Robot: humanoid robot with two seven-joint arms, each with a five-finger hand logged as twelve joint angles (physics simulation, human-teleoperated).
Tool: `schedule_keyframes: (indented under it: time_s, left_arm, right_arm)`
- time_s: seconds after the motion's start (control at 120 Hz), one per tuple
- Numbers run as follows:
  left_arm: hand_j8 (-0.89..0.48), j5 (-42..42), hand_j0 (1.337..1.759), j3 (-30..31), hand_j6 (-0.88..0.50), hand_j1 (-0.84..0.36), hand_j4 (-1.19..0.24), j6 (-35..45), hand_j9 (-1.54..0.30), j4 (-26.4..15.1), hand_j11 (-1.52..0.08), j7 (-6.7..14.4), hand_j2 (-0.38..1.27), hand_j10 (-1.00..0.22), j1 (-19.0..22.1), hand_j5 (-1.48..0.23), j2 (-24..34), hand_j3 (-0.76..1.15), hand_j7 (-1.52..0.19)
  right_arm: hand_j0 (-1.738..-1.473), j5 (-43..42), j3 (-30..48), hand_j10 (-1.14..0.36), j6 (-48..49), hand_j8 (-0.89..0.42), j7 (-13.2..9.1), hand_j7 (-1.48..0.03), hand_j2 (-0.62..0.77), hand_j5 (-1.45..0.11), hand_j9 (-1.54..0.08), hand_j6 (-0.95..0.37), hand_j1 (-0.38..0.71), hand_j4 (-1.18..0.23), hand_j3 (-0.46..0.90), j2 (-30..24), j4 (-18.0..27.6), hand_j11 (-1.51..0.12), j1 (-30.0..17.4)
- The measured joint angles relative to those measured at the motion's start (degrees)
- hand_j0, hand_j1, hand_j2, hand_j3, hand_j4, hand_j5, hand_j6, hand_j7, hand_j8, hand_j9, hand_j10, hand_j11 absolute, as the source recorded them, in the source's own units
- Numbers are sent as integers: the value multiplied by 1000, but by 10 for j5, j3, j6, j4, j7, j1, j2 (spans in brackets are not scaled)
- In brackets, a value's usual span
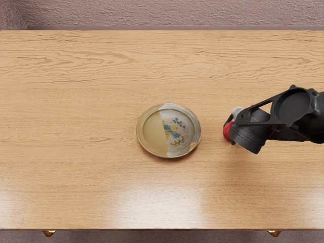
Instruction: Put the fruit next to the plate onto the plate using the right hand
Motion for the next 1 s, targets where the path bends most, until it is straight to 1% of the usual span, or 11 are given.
schedule_keyframes:
  time_s: [0.05, 0.075, 0.142, 0.192, 0.292, 0.5, 0.583, 0.8, 0.842, 1.0]
  left_arm:
    - [-244, 0, 1658, 0, -244, 58, -243, 0, -316, 0, -316, 0, 49, -243, 0, -316, 0, 0, -316]
    - [-244, 0, 1658, 0, -244, 58, -243, 0, -316, 0, -316, 0, 49, -243, 0, -316, 0, 0, -316]
    - [-243, 0, 1658, 0, -243, 58, -243, 0, -316, 0, -316, 0, 49, -243, 0, -316, 0, 0, -316]
    - [-244, 0, 1658, 0, -244, 57, -244, 0, -316, 0, -316, 0, 49, -244, 0, -316, 0, 0, -316]
    - [-244, 0, 1658, 0, -244, 57, -244, 0, -316, 0, -316, 0, 49, -243, 0, -316, 0, 0, -316]
    - [-243, 0, 1658, 0, -243, 58, -243, 0, -316, 0, -316, 0, 49, -243, 0, -316, 0, 0, -316]
    - [-243, 0, 1658, 0, -243, 58, -243, 0, -316, 0, -316, 0, 49, -243, 0, -316, 0, 0, -316]
    - [-244, 0, 1658, 0, -244, 57, -244, 0, -316, 0, -316, 0, 49, -244, -1, -316, 0, 0, -316]
    - [-244, 0, 1658, 0, -244, 57, -244, 0, -316, 0, -316, 0, 49, -244, 0, -316, 0, 0, -316]
    - [-243, 0, 1658, 0, -244, 57, -243, 0, -316, 0, -316, 0, 49, -243, 0, -316, 0, 0, -316]
  right_arm:
    - [-1658, 1, 0, -620, 0, -214, 0, -685, 22, -756, -689, -221, 313, -469, -1, -1, 0, -784, 1]
    - [-1658, 3, 1, -630, 0, -234, 0, -713, 37, -774, -662, -277, 323, -457, 0, -2, 0, -801, 1]
    - [-1657, 5, 2, -660, -1, -371, -2, -783, 110, -830, -748, -294, 331, -473, 0, -3, 0, -849, 3]
    - [-1656, 7, 3, -680, -1, -405, -2, -827, 182, -869, -802, -318, 323, -512, -1, -5, 1, -881, 7]
    - [-1653, 11, 6, -706, 0, -364, -2, -891, 189, -934, -883, -290, 324, -490, 0, -11, 6, -931, 23]
    - [-1651, 54, 15, -731, 1, -325, -3, -957, 181, -1008, -973, -255, 320, -462, 0, -8, 30, -992, 86]
    - [-1651, 88, 18, -734, 1, -314, -3, -971, 184, -1024, -996, -245, 318, -459, 1, 14, 36, -1010, 119]
    - [-1650, 180, 20, -746, 2, -308, -3, -990, 191, -1052, -1014, -245, 310, -451, 0, 93, 38, -1019, 196]
    - [-1650, 196, 21, -748, 2, -308, -3, -993, 169, -1056, -1015, -243, 305, -450, 0, 108, 38, -1020, 209]
    - [-1650, 236, 26, -754, 2, -315, -3, -999, 145, -1066, -1018, -250, 290, -456, 0, 134, 24, -1021, 236]
